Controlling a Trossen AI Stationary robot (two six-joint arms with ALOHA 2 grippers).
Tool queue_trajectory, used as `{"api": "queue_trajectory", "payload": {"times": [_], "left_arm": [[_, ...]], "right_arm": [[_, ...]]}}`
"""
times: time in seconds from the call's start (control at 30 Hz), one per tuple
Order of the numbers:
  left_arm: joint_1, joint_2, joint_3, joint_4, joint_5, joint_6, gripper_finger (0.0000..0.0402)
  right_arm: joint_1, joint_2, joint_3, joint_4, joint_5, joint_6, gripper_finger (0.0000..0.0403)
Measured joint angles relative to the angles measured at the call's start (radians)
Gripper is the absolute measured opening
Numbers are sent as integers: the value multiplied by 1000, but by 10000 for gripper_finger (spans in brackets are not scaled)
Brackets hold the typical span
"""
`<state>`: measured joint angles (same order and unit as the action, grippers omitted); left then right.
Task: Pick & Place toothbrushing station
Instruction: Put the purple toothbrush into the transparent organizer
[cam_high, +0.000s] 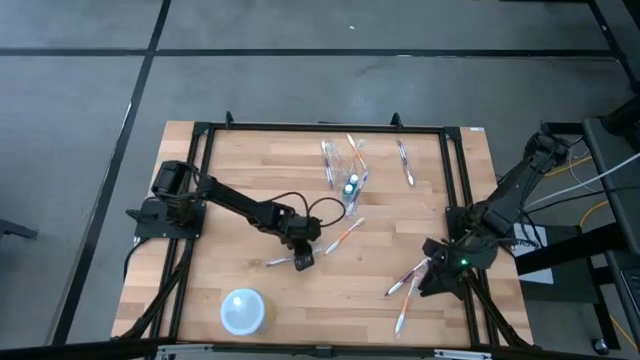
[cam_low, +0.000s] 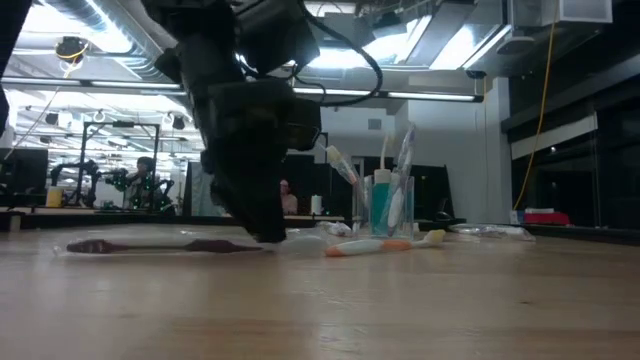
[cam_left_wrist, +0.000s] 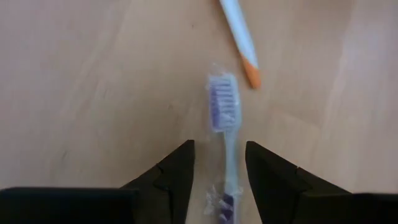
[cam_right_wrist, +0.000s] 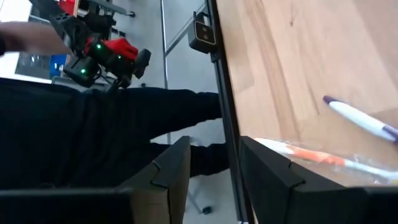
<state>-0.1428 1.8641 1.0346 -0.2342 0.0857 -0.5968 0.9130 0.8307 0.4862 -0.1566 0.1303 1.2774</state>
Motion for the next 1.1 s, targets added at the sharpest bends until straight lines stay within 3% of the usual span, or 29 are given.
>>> {"api": "queue_trajectory", "payload": {"times": [0.17, 0.27, 0.37, 0.5, 0.6, 0.87, 1.1], "left_arm": [[48, -4, -2, 46, -35, -21, 19], [80, -46, -3, 119, -32, 1, 3], [98, -114, -2, 233, -60, 19, 2], [144, -195, -1, 399, -245, 78, 2], [193, -201, -1, 555, -366, 119, 2], [369, -114, -2, 912, -315, 191, 2], [316, -78, -2, 1055, -300, 138, 2]], "right_arm": [[83, 0, 0, 6, 118, 67, 142], [132, -5, 0, 23, 257, 88, 142], [176, -17, 0, 90, 500, 71, 142], [229, -27, 0, 218, 891, -74, 142], [247, -27, 1, 226, 1043, -142, 142], [248, -27, 1, 236, 1102, -125, 142], [248, -27, 30, 232, 1103, -114, 142]]}}
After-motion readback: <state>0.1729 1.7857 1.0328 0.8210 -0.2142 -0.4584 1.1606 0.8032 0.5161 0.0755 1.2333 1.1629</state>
